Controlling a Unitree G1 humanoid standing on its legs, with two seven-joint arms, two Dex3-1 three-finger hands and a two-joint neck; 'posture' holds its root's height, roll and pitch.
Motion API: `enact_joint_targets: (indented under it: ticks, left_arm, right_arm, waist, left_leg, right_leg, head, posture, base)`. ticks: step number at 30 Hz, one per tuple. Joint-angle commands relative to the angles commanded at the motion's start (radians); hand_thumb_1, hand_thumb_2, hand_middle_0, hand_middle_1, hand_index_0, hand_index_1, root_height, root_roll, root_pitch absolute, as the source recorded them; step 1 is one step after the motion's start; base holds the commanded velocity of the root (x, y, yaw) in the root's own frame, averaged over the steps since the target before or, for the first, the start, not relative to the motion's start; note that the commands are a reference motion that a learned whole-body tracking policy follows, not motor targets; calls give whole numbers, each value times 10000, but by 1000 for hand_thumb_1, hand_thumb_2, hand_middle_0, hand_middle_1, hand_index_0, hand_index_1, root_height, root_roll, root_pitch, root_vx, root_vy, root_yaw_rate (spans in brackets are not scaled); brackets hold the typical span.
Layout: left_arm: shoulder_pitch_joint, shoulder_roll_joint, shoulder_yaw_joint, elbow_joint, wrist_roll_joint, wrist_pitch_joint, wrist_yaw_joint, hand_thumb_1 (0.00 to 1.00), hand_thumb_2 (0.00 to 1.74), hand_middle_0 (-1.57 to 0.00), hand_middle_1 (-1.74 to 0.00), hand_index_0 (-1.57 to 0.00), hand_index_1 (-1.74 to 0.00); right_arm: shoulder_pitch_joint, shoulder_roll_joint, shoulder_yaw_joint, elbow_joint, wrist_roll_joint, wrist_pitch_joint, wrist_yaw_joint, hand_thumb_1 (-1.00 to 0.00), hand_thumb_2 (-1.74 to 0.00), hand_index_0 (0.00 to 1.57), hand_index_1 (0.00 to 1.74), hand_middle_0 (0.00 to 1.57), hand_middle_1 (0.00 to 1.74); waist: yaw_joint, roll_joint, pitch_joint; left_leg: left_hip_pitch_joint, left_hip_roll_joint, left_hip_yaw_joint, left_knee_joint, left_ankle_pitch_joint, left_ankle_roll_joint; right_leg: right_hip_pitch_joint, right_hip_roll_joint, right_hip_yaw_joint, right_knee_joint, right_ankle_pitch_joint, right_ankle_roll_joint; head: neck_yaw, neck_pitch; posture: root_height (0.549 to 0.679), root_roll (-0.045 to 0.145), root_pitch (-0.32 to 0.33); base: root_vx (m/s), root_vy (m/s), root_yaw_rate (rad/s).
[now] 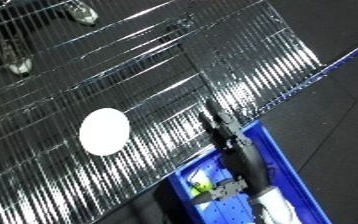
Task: Pick up the object and place it into the box
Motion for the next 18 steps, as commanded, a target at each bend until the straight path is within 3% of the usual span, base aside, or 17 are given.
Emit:
enact_joint_targets:
  ticks: [5,8,18]
  left_arm:
    - [50,14,2,3,45,155,-66,1000,1740,-1570,-1740,-1570,-1740]
    - [149,49,16,-36,47,185,-91,1000,1740,-1570,-1740,-1570,-1740]
    - [149,155,-151,-226,51,364,-82,1000,1740,-1570,-1740,-1570,-1740]
  right_arm:
    - [-197,170,230,90,-280,196,-76,0,0,0,0,0,0]
    - [-265,243,327,221,-539,230,-108,0,0,0,0,0,0]
    - [-1189,354,631,1194,-1093,-87,-780,0,0,0,0,0,0]
  waist:
    - [160,-5,-22]
    - [246,11,-11]
    - [624,127,52]
  left_leg:
    - [-183,-21,-53,350,-49,6]
    - [-283,-39,-86,573,-91,6]
    - [-756,-170,-203,1307,-195,108]
  right_leg:
    - [-102,-86,-97,268,-40,-5]
    - [-170,-131,-128,438,-68,-7]
    - [-672,-271,-282,1264,-219,-56]
  head:
    - [-381,-267]
    - [-647,-49]
    - [-766,-149]
  posture:
    - [632,81,15]
    - [629,81,8]
    - [615,76,-8]
  base:
    - [52,-21,105]
    - [58,-7,93]
    - [49,-8,139]
